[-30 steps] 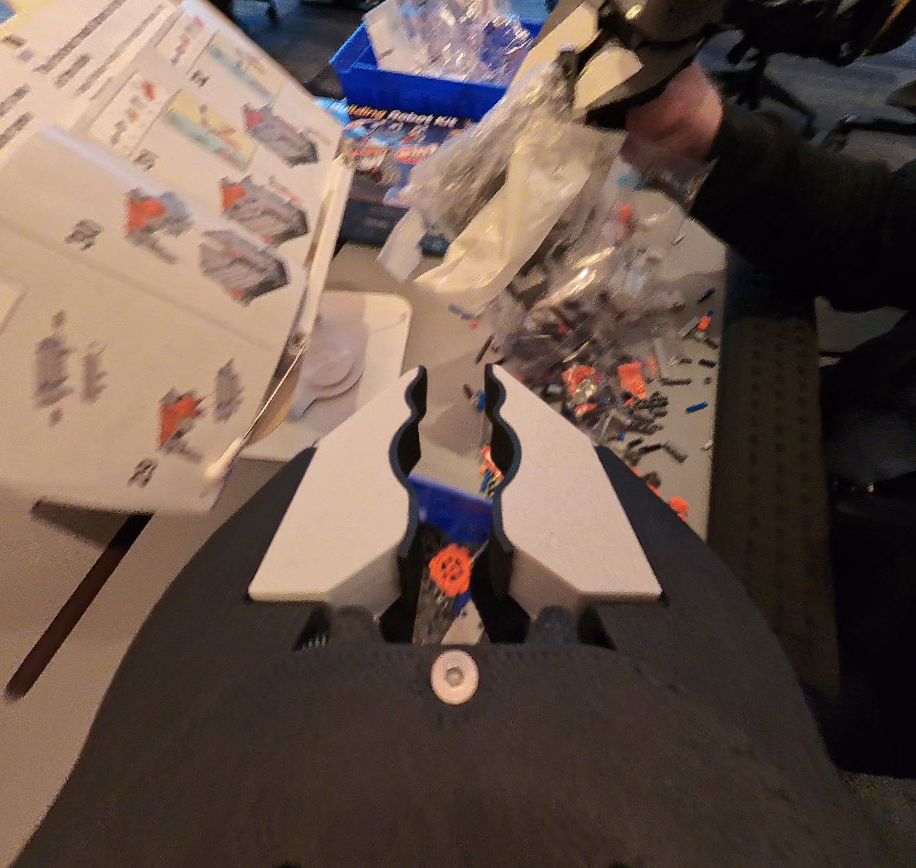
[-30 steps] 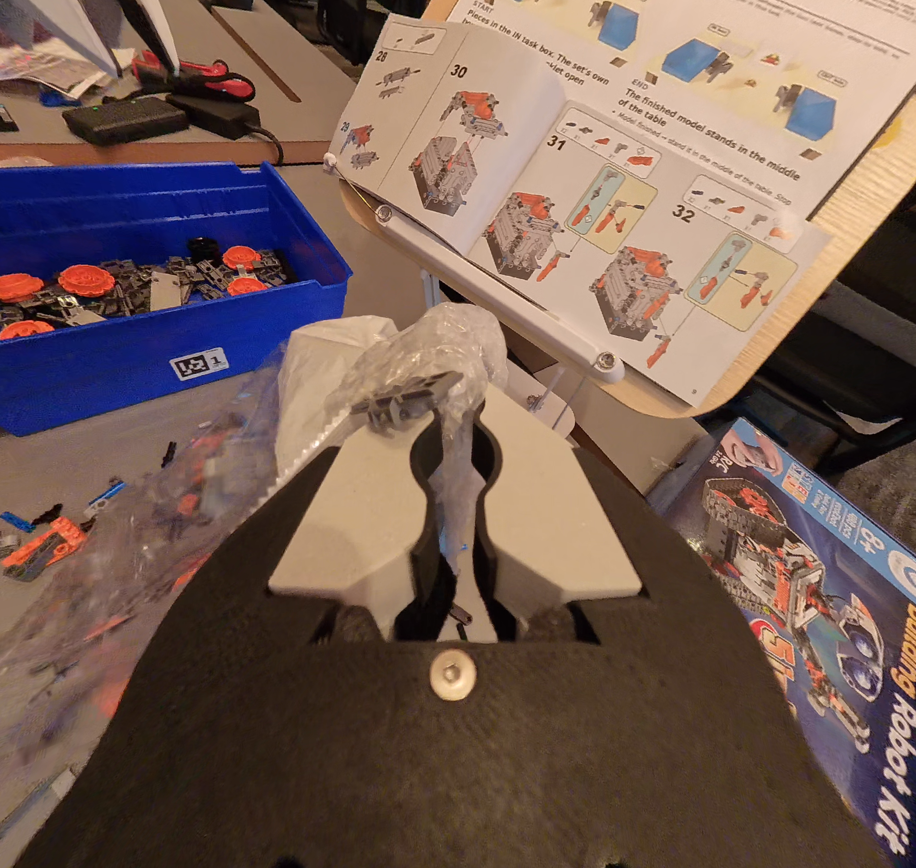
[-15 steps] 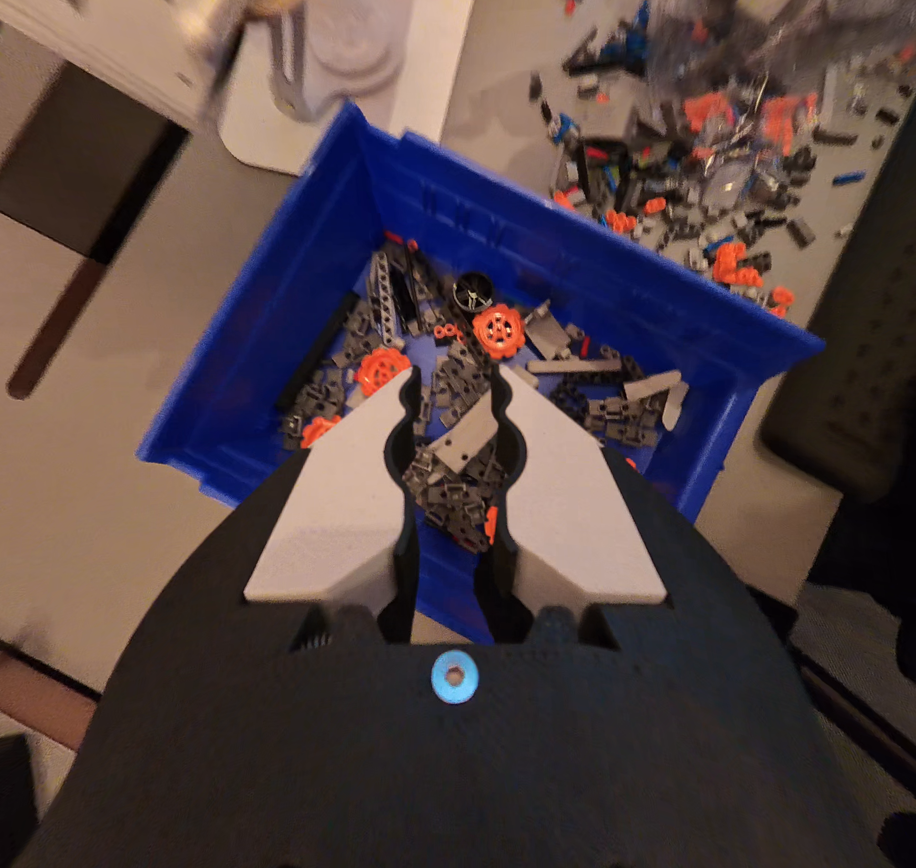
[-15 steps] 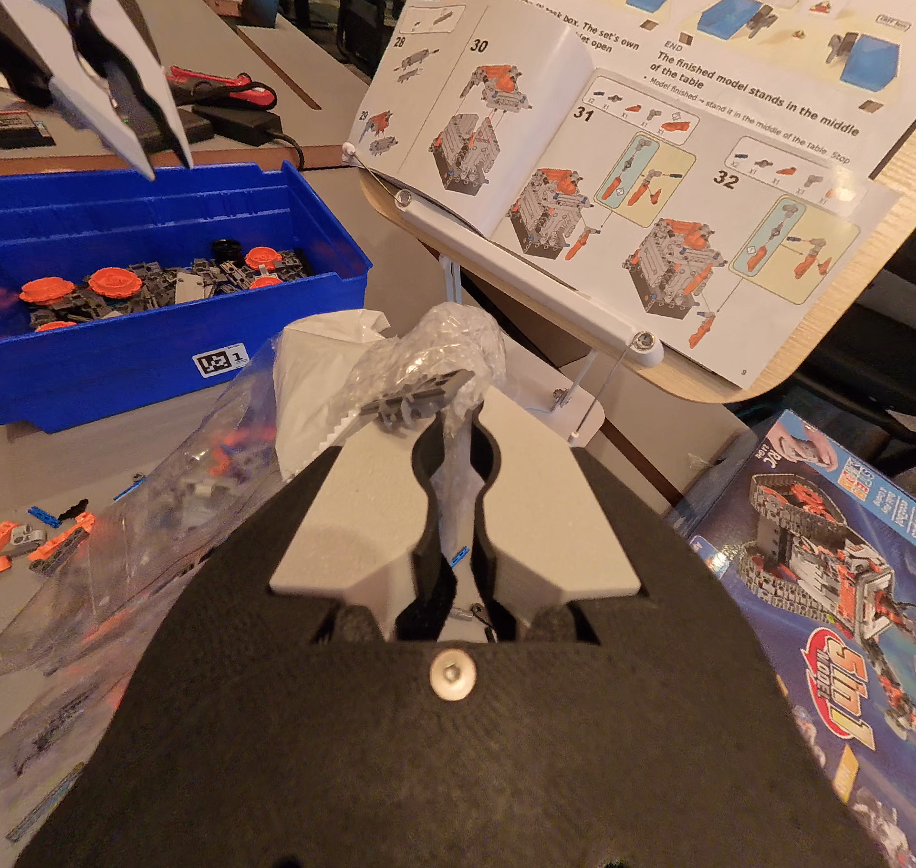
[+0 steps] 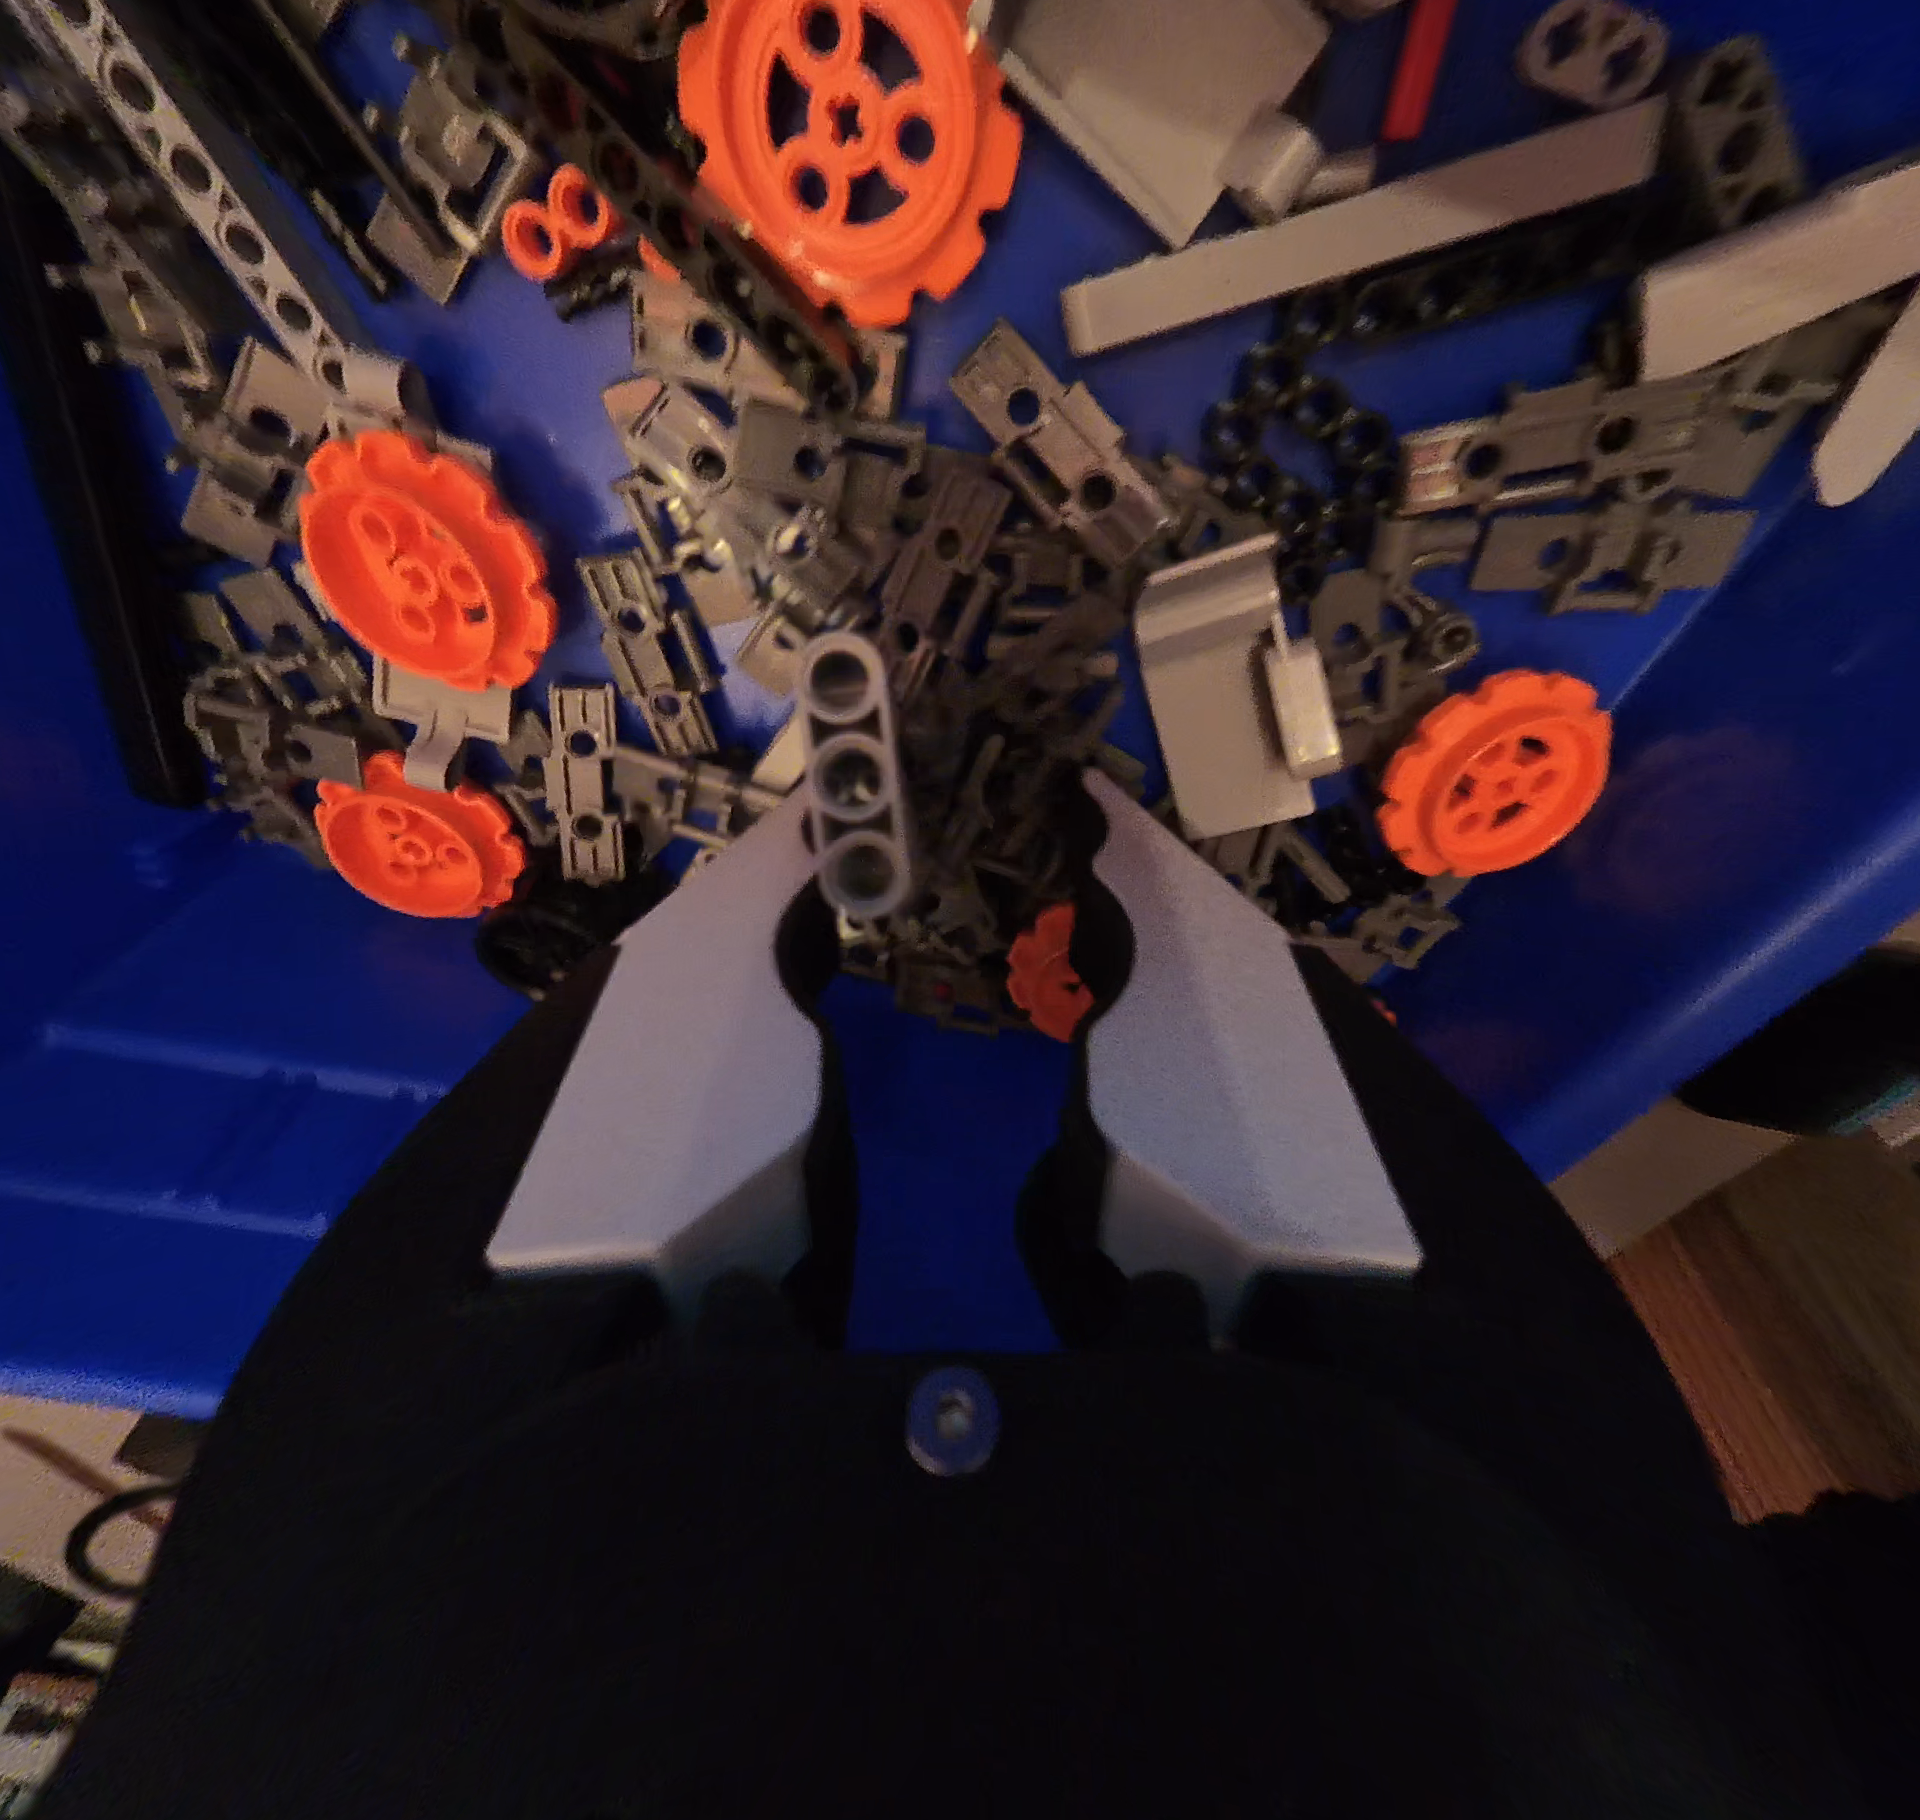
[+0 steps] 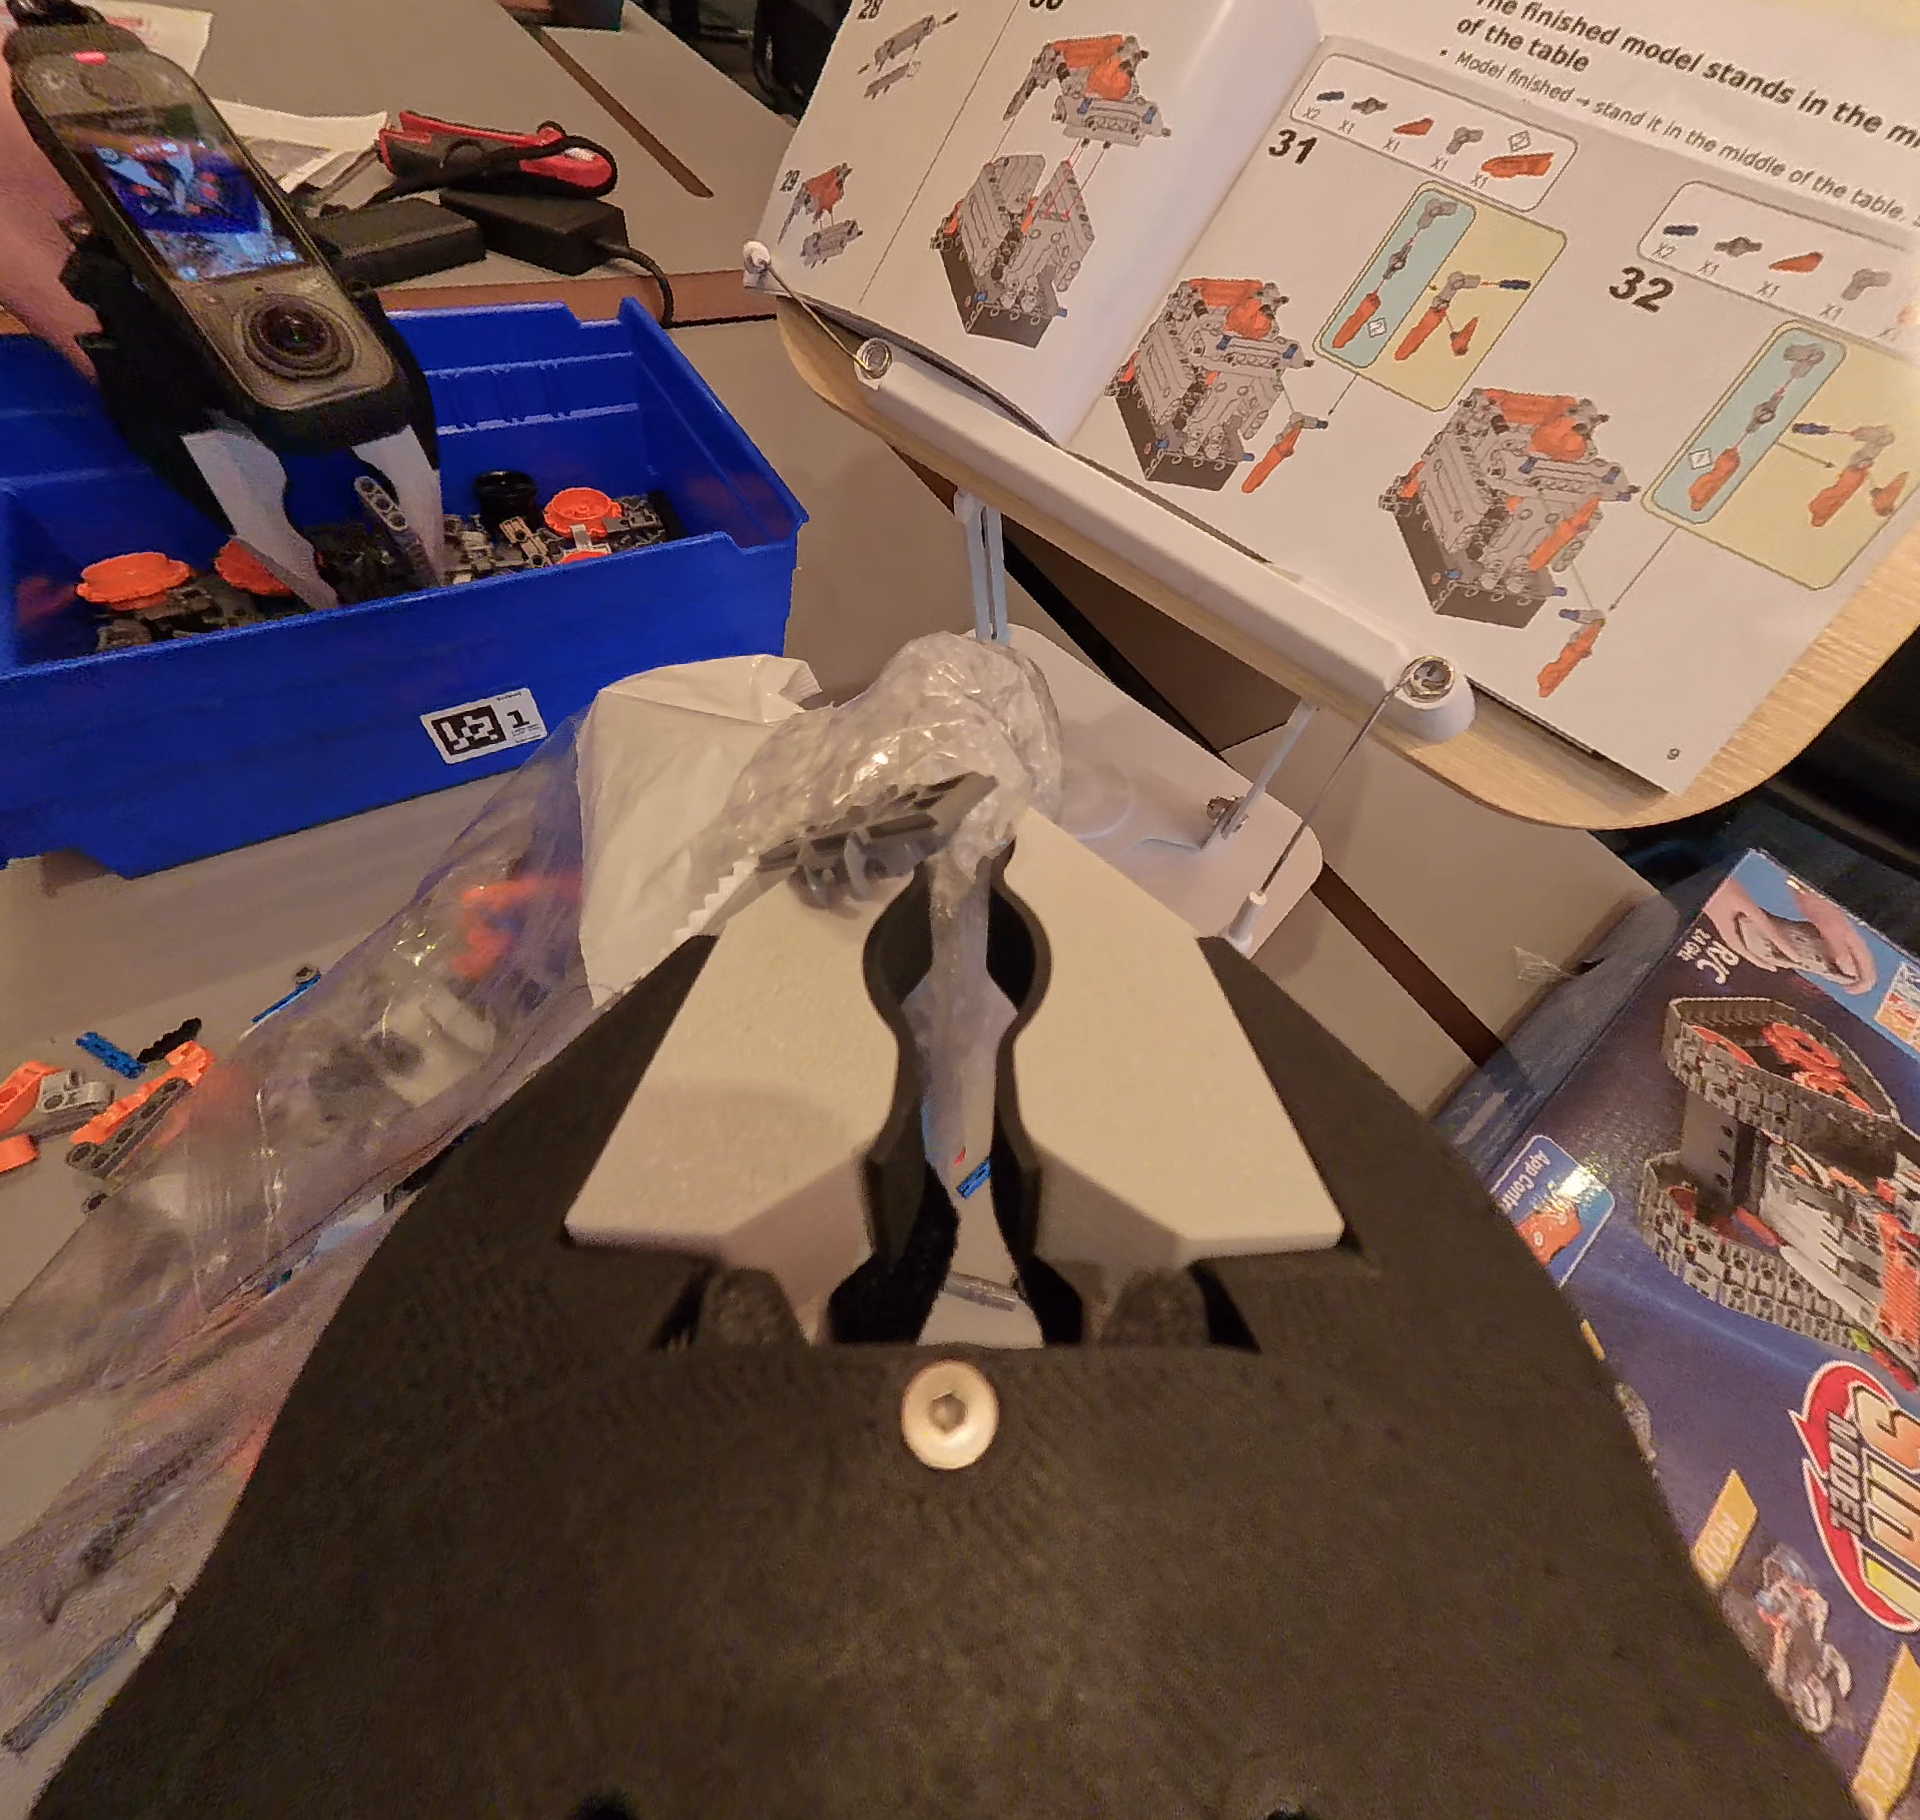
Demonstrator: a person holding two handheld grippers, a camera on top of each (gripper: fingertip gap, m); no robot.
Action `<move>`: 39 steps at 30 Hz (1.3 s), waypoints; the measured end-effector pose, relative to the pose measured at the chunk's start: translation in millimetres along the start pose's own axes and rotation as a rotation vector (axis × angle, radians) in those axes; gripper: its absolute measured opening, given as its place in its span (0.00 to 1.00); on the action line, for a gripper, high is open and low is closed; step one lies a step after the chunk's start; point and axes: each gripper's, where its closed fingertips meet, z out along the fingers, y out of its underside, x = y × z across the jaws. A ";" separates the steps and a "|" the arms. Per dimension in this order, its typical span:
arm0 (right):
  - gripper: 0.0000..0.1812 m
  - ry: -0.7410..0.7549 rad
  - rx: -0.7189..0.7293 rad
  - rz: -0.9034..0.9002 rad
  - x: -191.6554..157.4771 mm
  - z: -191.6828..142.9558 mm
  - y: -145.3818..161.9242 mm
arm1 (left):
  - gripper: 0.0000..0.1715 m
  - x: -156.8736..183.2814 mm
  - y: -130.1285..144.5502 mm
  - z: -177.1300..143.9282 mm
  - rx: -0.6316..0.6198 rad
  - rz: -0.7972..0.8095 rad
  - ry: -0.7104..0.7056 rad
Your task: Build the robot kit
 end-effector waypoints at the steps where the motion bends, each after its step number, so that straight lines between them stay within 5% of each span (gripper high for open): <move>1: 0.00 -0.001 0.000 0.001 0.3 0.2 0.6 | 0.19 -1.8 -5.9 -1.4 0.017 0.008 -0.008; 11: 0.00 -0.006 0.004 0.009 3.0 -0.6 3.0 | 0.08 -57.3 -17.4 -26.5 0.167 -0.152 -0.139; 24: 0.00 -0.018 0.009 0.021 3.3 0.0 4.4 | 0.08 -87.7 16.7 -81.9 0.303 -0.284 -0.227; 39: 0.00 -0.044 0.002 0.039 1.5 3.9 9.5 | 0.16 -31.6 4.7 -16.7 0.137 -0.133 -0.033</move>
